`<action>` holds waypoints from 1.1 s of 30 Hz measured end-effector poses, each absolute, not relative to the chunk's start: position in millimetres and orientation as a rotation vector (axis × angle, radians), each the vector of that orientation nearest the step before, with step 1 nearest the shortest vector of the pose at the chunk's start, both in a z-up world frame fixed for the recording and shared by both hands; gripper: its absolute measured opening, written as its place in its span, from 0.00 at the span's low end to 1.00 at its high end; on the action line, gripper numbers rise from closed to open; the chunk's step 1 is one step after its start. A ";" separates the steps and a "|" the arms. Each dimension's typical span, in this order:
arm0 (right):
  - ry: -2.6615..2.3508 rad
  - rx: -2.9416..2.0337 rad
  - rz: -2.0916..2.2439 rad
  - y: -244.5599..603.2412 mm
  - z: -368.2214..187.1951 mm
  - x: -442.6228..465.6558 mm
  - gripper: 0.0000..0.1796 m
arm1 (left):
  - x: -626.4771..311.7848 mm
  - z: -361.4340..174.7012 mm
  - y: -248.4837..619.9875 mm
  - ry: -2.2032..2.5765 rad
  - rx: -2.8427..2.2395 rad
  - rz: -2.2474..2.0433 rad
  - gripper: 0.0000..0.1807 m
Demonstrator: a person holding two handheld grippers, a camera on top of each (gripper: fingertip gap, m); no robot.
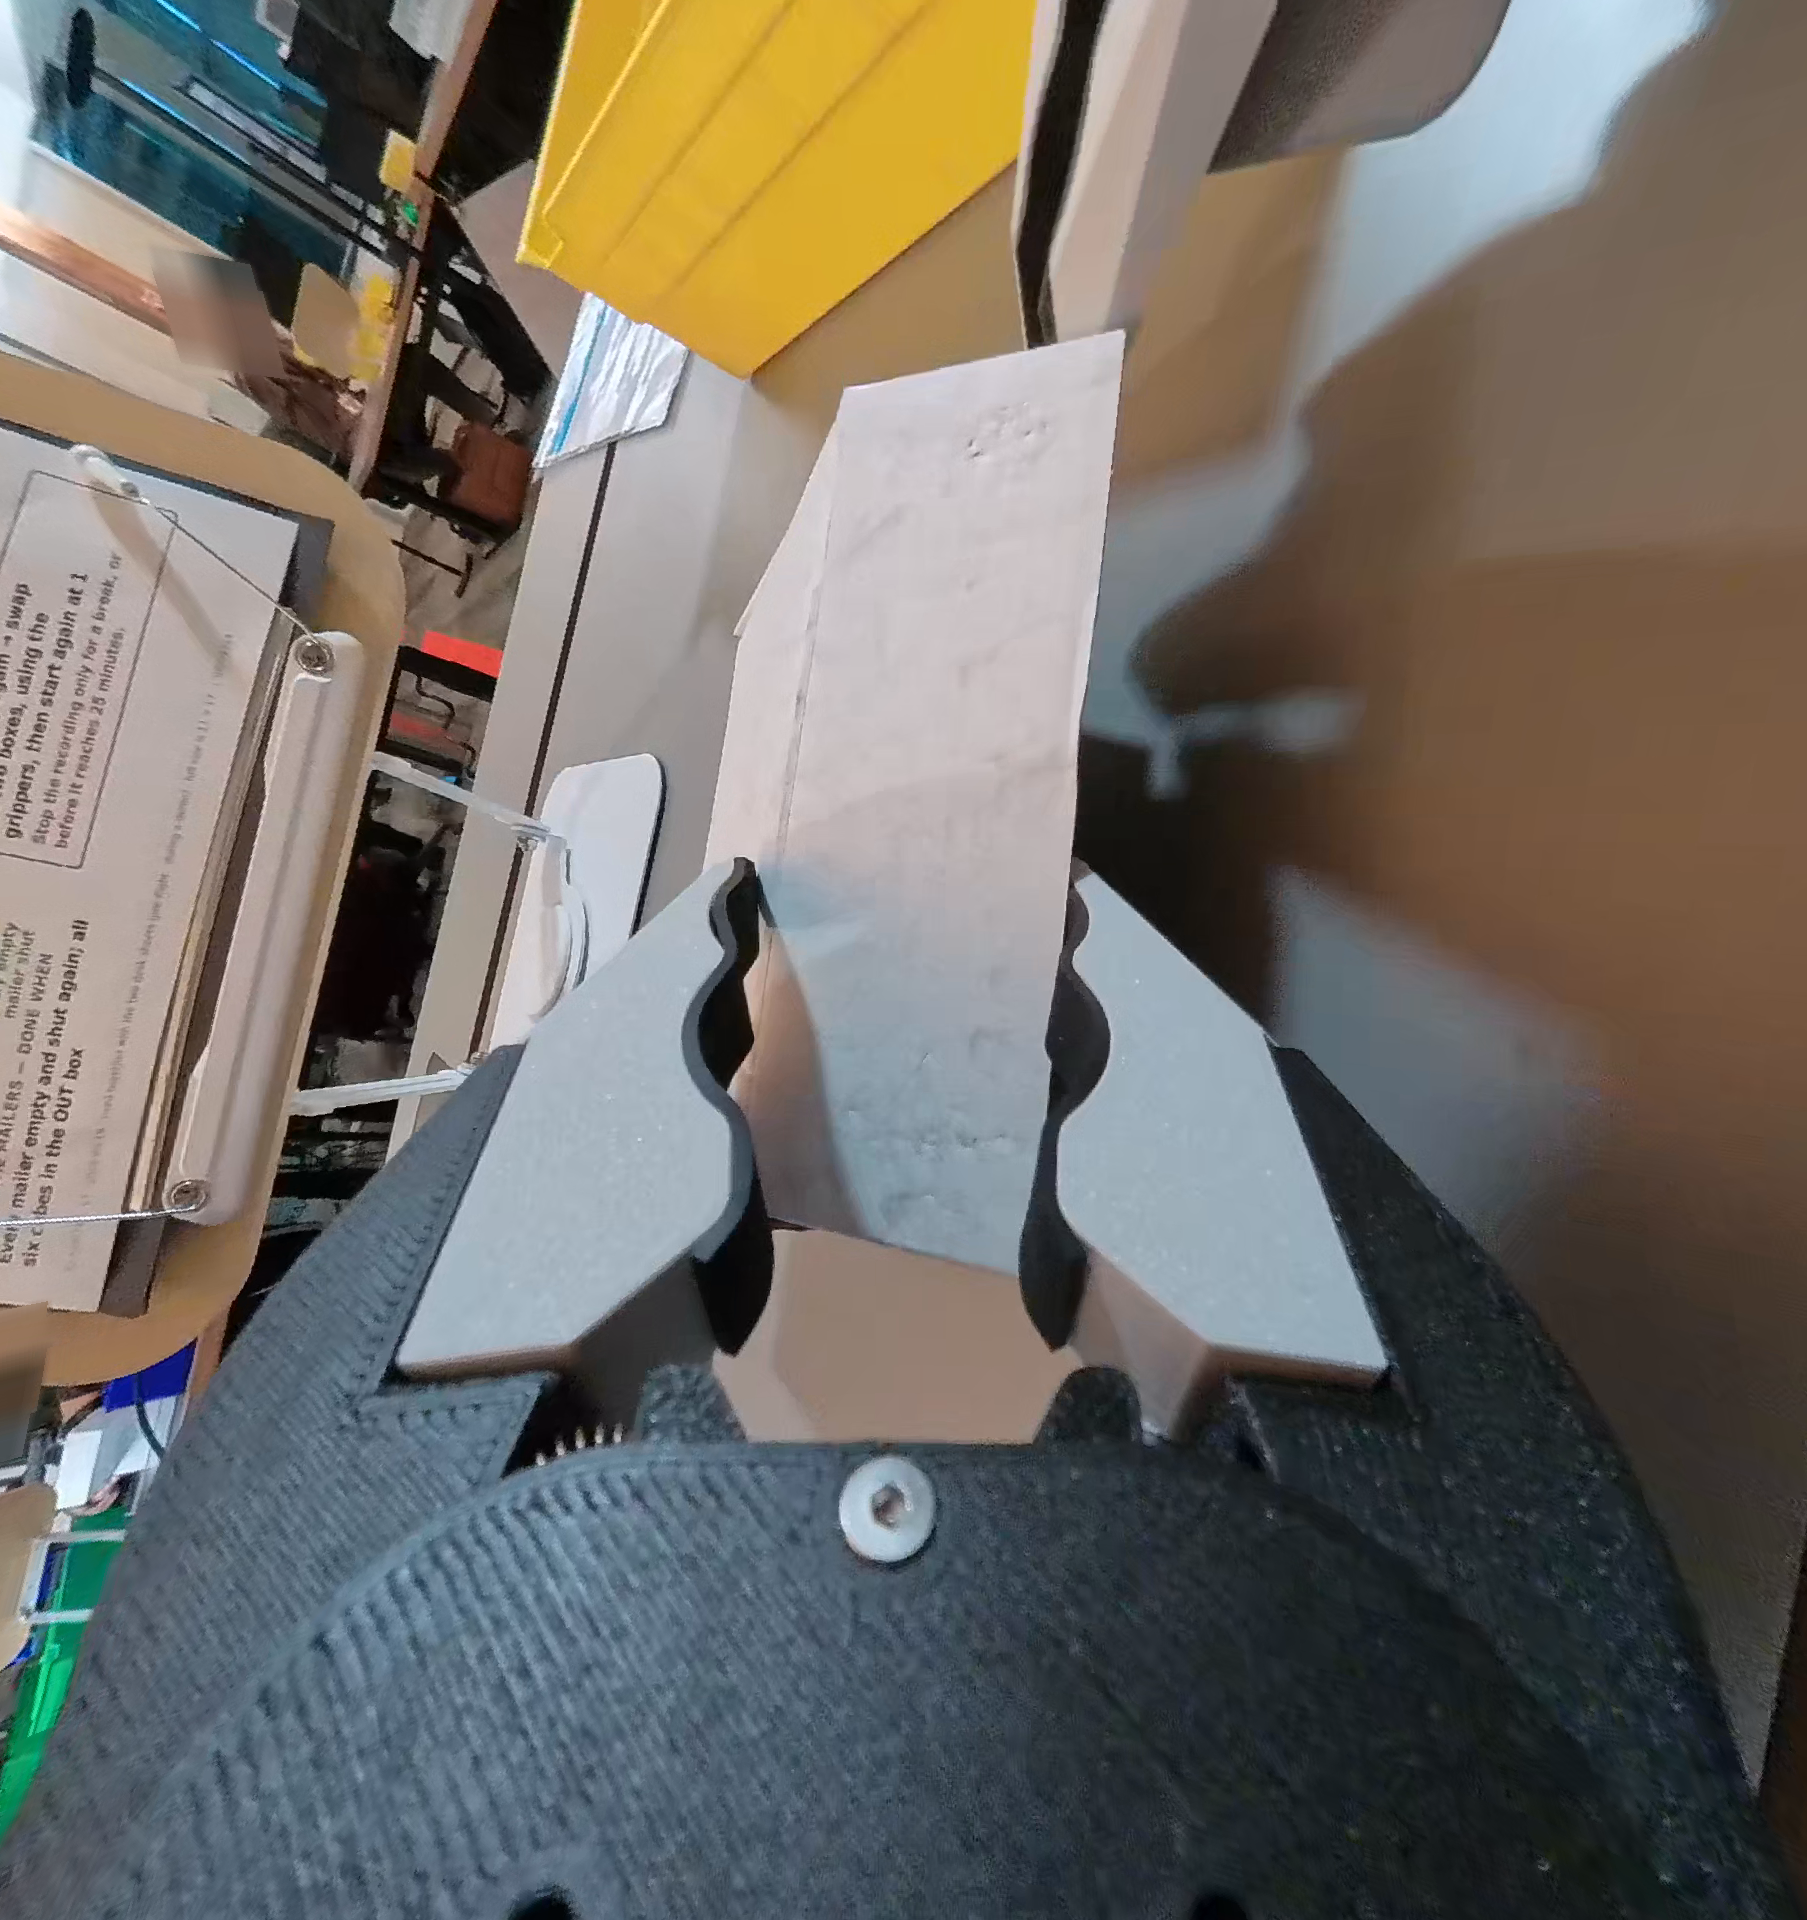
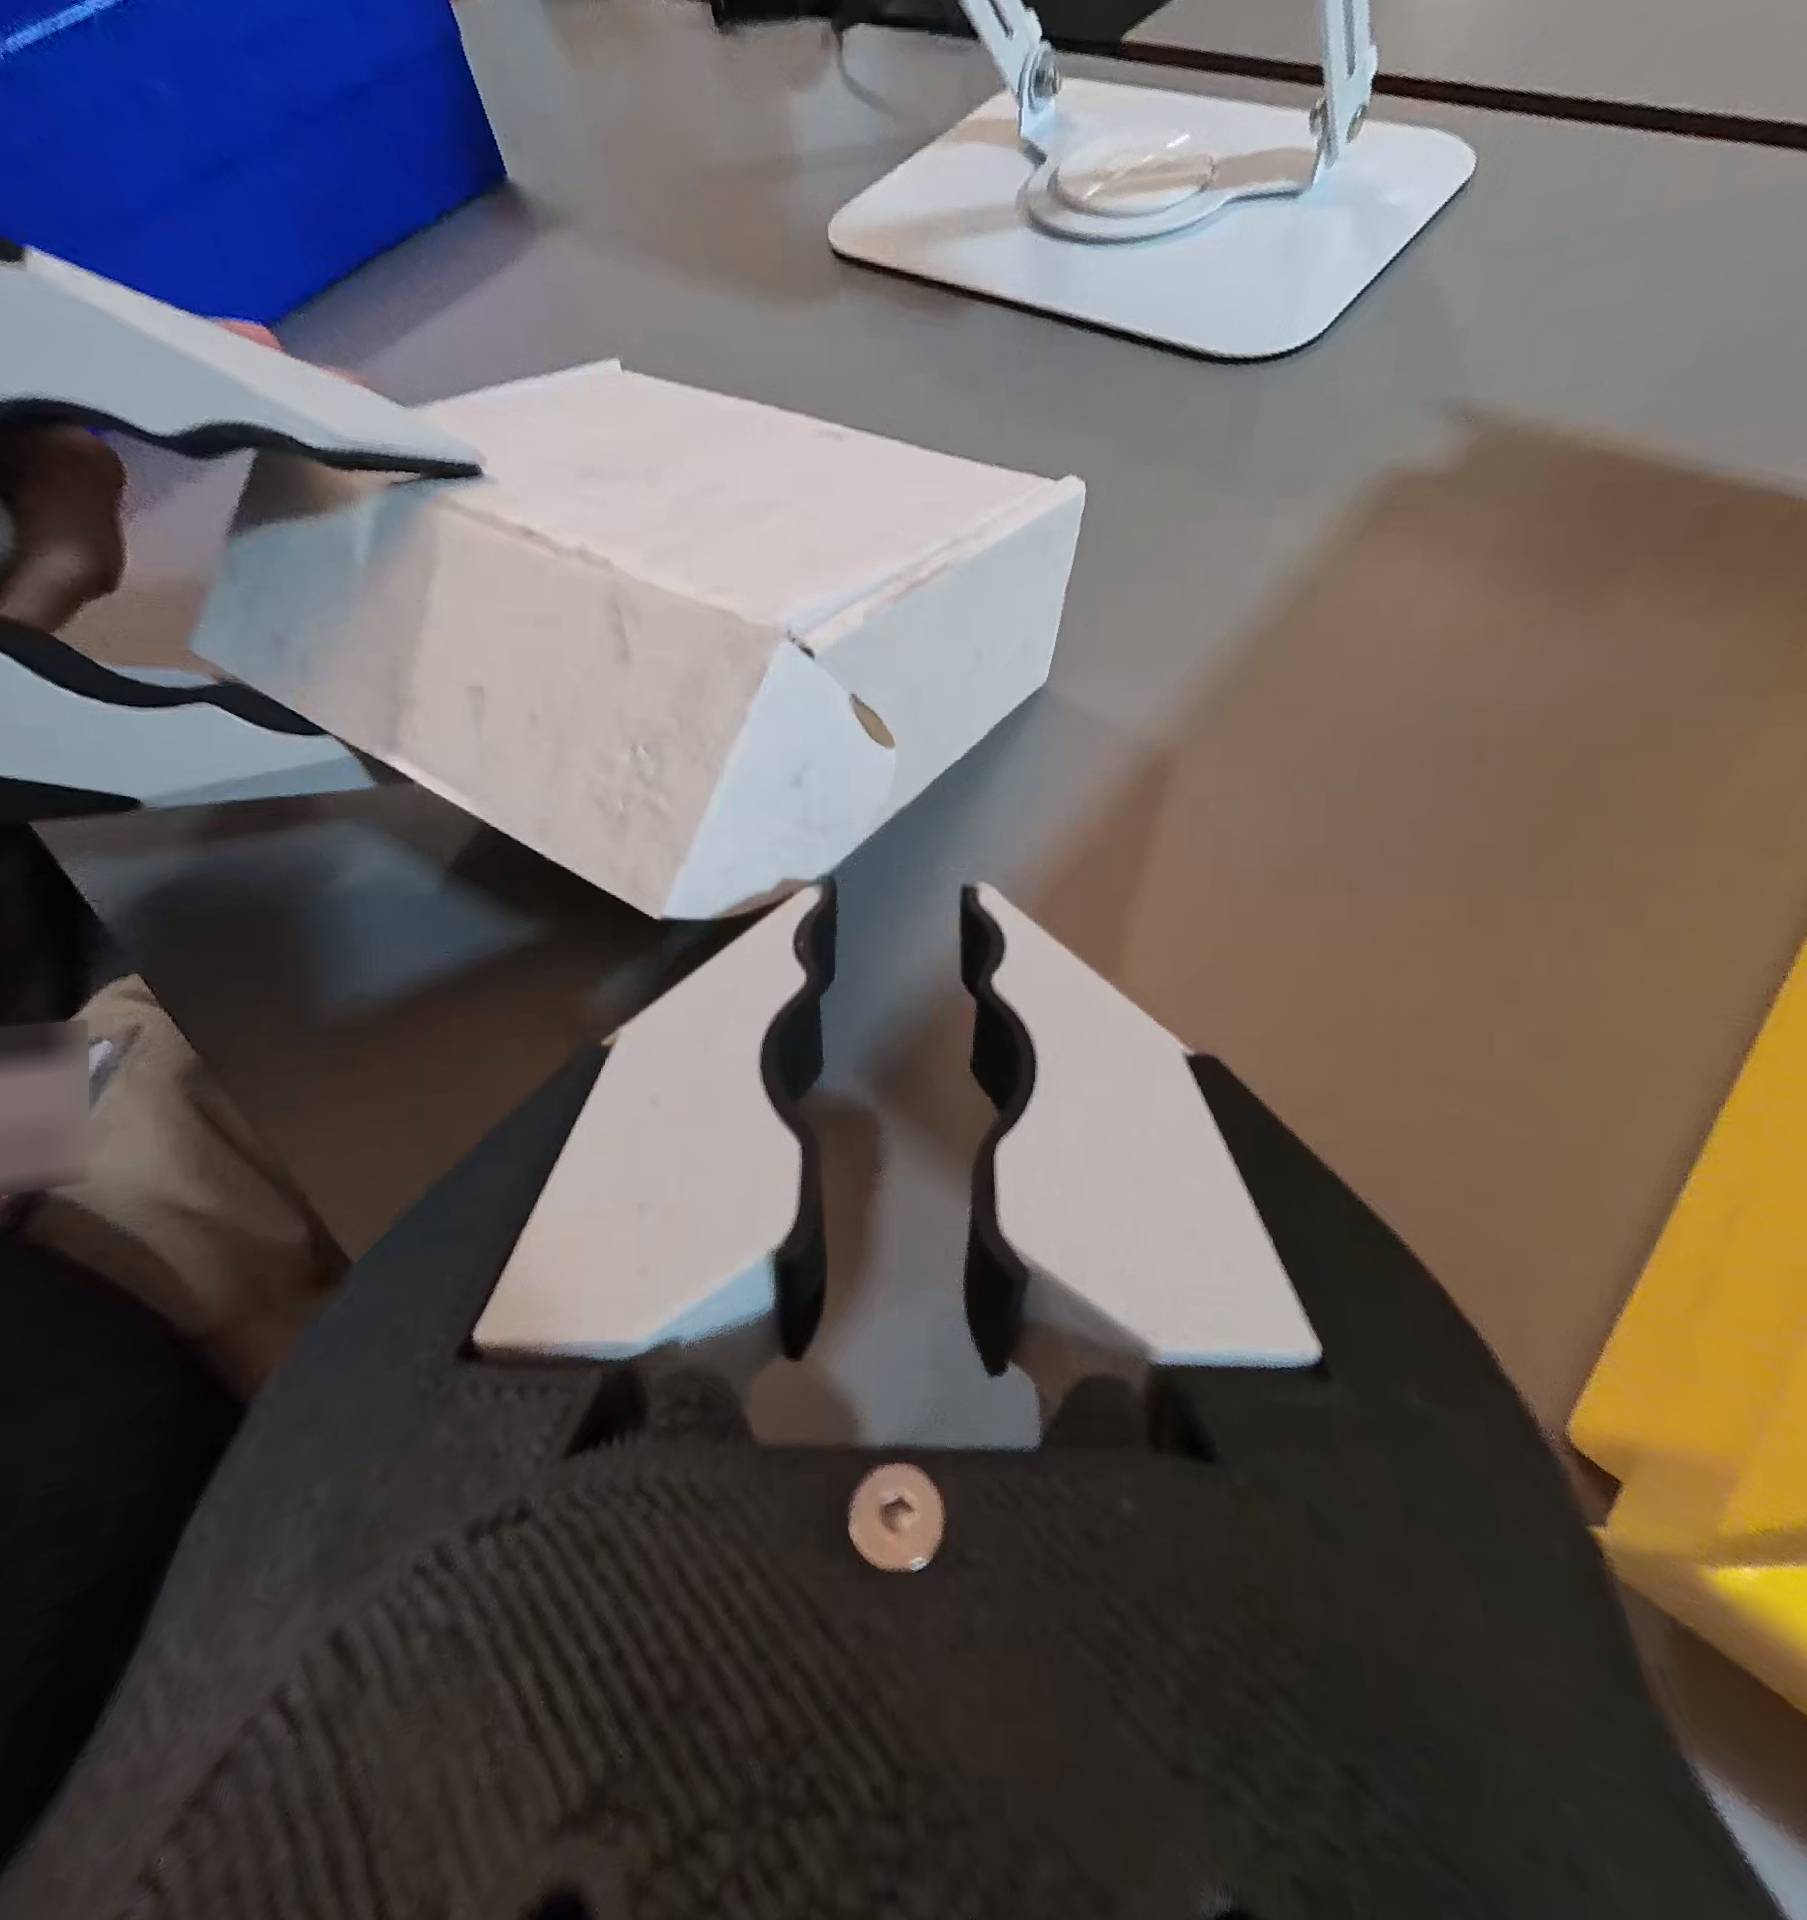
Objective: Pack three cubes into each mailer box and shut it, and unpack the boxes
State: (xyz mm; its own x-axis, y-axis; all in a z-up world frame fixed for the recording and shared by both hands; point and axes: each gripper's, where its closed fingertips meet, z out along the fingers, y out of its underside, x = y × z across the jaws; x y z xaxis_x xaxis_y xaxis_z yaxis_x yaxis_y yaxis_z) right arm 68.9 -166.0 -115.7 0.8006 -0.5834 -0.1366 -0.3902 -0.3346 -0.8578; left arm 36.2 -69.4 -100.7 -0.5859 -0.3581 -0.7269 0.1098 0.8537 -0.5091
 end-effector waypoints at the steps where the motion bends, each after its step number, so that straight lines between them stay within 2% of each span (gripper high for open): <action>1: 0.726 -1.978 -0.237 -166.1 -117.5 68.8 0.13 | 34.9 -99.7 -70.9 2.110 -0.181 -0.667 0.31; 6: 0.689 -1.931 -0.274 -165.6 -104.7 69.9 0.14 | 32.6 -89.9 -70.8 2.103 -0.209 -0.747 0.25; 8: 0.646 -1.928 -0.289 -163.2 -100.7 67.3 0.14 | 31.0 -86.1 -71.3 2.084 -0.191 -0.767 0.14; 9: 0.624 -1.935 -0.280 -160.3 -101.3 64.4 0.14 | 31.7 -84.7 -70.6 2.069 -0.189 -0.768 0.12; 15: 0.583 -2.003 -0.269 -153.5 -112.7 57.6 0.14 | 34.2 -95.3 -68.3 2.040 -0.135 -0.673 0.30; 22: 0.511 -2.049 -0.248 -146.8 -117.7 47.7 0.13 | 31.2 -90.6 -62.2 2.021 -0.197 -0.721 0.40; 28: 0.621 -2.073 -0.271 -162.0 -123.1 59.5 0.11 | 6.6 -76.0 -55.4 2.012 -0.313 -0.948 0.43; 33: 0.644 -1.894 -0.285 -161.5 -91.8 65.8 0.09 | 1.5 -61.2 -23.9 1.898 -0.646 -1.236 0.40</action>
